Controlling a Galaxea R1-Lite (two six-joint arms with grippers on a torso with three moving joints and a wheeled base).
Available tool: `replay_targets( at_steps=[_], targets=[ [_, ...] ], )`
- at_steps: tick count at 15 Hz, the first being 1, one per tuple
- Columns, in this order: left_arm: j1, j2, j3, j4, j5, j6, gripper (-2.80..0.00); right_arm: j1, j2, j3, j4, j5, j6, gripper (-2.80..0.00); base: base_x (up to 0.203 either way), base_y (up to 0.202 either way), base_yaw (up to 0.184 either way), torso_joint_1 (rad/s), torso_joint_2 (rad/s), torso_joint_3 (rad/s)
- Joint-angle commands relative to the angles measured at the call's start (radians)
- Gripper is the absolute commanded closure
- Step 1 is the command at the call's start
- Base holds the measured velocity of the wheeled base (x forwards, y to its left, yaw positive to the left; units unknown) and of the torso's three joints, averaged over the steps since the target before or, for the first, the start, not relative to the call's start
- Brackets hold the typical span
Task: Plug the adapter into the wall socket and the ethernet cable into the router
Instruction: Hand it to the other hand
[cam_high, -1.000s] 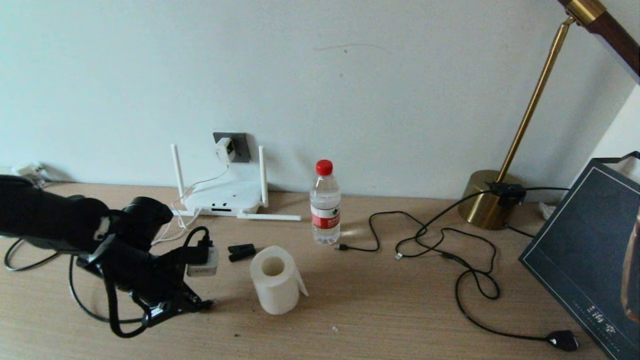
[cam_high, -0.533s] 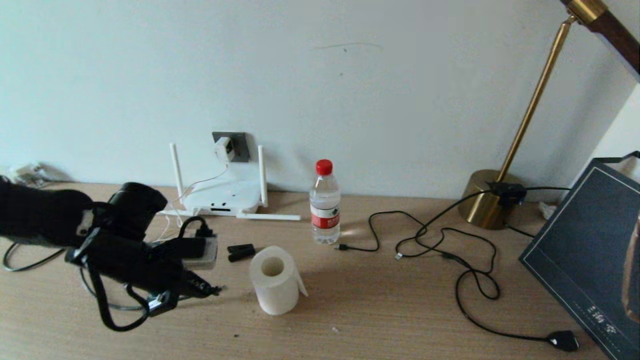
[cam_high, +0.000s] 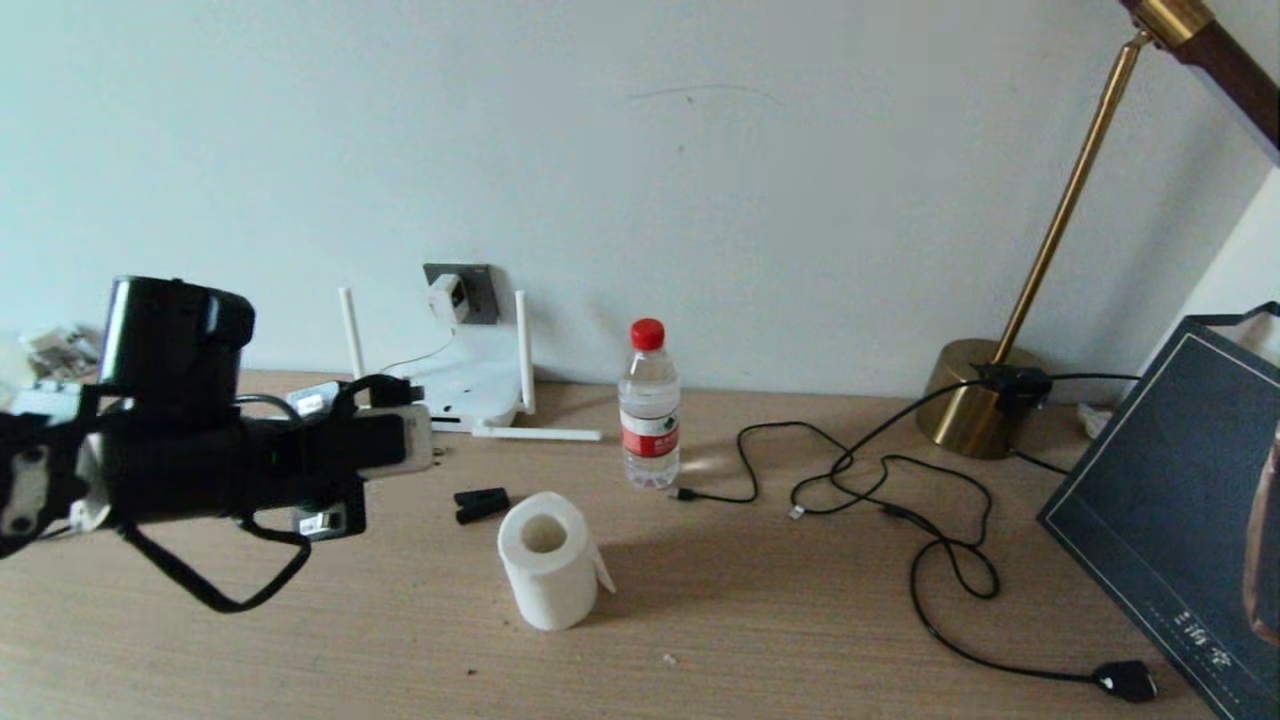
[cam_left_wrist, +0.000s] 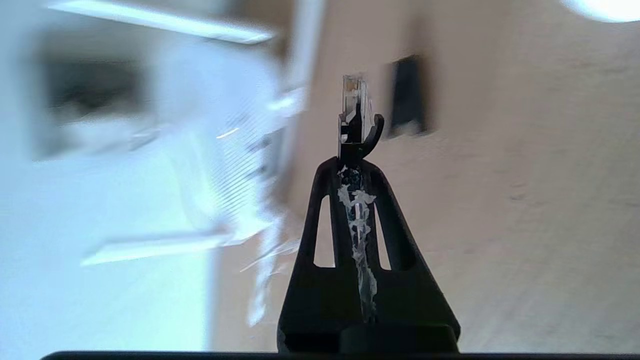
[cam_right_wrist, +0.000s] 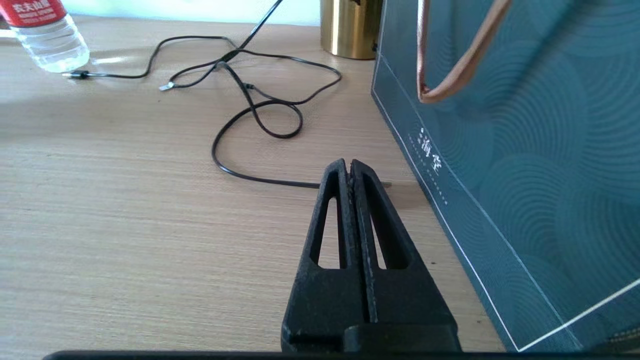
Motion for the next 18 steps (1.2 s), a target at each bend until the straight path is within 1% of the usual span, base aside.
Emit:
replay_targets(
  at_steps=[1,2,3,4,5,6,7,8,9,10,11,12,13,15,16,18],
  targets=[
    [-0.032,-0.131,0.067,-0.054,0.065,0.004,0.00,0.000,0.000,0.000,-0.001,0.000,0.000,0.00,0.000,0.000,0.000,0.000,0.00,0.000],
    [-0.053,-0.164,0.073,-0.041,0.071,0.002,0.00,0.000,0.000,0.000,0.000,0.000,-0.003,0.00,0.000,0.000,0.000,0.000,0.00,0.000],
    [-0.093,-0.175,0.067,-0.007,0.065,-0.003,0.00,0.000,0.000,-0.002,0.000,0.000,-0.003,0.00,0.000,0.000,0.000,0.000,0.00,0.000],
    [-0.143,-0.181,0.042,0.039,0.053,-0.022,0.00,0.000,0.000,0.000,0.000,-0.002,-0.004,0.00,0.000,0.000,0.000,0.000,0.00,0.000],
    [-0.210,-0.183,-0.001,0.092,0.044,-0.057,0.00,0.000,0.000,-0.002,0.001,-0.002,-0.005,0.00,0.000,0.000,0.000,0.000,0.00,0.000],
    [-0.275,-0.179,-0.071,0.154,0.039,-0.114,0.00,0.000,0.000,-0.006,0.003,0.001,-0.010,0.00,0.000,0.000,0.000,0.000,0.00,0.000],
    [-0.325,-0.165,-0.142,0.204,0.038,-0.174,0.00,0.000,0.009,-0.041,0.005,0.012,0.001,0.00,0.000,0.000,0.000,0.000,0.00,0.000],
    [-0.360,-0.129,-0.210,0.228,0.038,-0.216,0.00,0.001,0.045,-0.112,0.008,0.035,0.040,0.00,0.000,0.000,0.000,0.000,0.00,0.000],
    [-0.379,-0.081,-0.274,0.240,0.039,-0.238,0.00,0.001,0.113,-0.196,0.013,0.065,0.114,0.00,0.000,0.000,0.000,0.000,0.00,0.000],
    [-0.394,-0.045,-0.320,0.248,0.044,-0.251,0.00,0.002,0.200,-0.279,0.015,0.100,0.191,0.00,0.000,0.000,0.000,0.000,0.00,0.000],
    [-0.408,-0.030,-0.337,0.252,0.083,-0.258,0.00,0.002,0.303,-0.350,0.017,0.153,0.260,0.00,0.000,0.000,0.000,0.000,0.00,0.000],
    [-0.408,-0.029,-0.334,0.254,0.151,-0.260,0.00,0.002,0.417,-0.394,0.016,0.215,0.301,0.00,0.000,0.000,0.000,0.000,0.00,0.000],
    [-0.411,-0.028,-0.320,0.253,0.182,-0.260,0.00,0.003,0.530,-0.428,0.009,0.283,0.329,0.00,0.000,0.000,0.000,0.000,0.00,0.000],
    [-0.423,-0.030,-0.284,0.244,0.184,-0.259,0.00,0.003,0.732,-0.468,-0.036,0.418,0.364,0.00,0.000,0.000,0.000,0.000,0.00,0.000],
    [-0.435,-0.029,-0.275,0.204,0.185,-0.259,0.00,0.005,0.844,-0.486,-0.088,0.485,0.379,0.00,0.000,0.000,0.000,0.000,0.00,0.000],
    [-0.454,-0.027,-0.262,0.119,0.189,-0.258,0.00,0.033,1.033,-0.521,-0.205,0.570,0.399,0.00,0.000,0.000,0.000,0.000,0.00,0.000]
  ],
)
